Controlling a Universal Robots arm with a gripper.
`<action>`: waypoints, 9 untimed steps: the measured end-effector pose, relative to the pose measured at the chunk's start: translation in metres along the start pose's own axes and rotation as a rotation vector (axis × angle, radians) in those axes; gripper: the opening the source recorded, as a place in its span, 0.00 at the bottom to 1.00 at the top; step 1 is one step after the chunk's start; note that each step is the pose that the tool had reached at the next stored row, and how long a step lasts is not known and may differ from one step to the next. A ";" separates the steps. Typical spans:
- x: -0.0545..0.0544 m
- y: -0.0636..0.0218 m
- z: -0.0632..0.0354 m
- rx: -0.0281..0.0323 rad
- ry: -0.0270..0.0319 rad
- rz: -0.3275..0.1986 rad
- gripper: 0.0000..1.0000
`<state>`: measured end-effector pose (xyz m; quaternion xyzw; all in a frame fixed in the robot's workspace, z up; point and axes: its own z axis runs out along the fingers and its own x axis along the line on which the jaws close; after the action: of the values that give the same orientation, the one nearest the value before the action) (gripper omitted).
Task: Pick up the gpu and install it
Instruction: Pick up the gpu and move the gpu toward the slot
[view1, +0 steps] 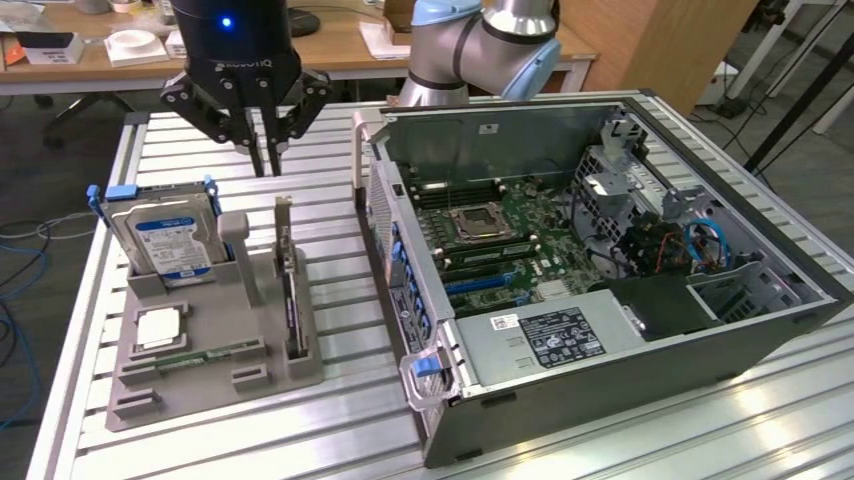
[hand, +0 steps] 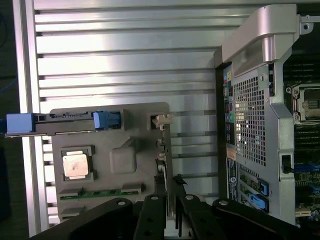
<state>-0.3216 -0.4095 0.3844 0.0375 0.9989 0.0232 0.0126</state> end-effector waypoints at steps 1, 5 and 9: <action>0.000 0.0000 0.0000 0.0000 0.0000 0.000 0.23; 0.000 0.0000 0.0000 -0.0001 0.0000 0.000 0.41; 0.000 0.0000 0.0000 0.0000 0.0000 0.000 0.53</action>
<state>-0.3216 -0.4095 0.3844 0.0375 0.9989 0.0232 0.0126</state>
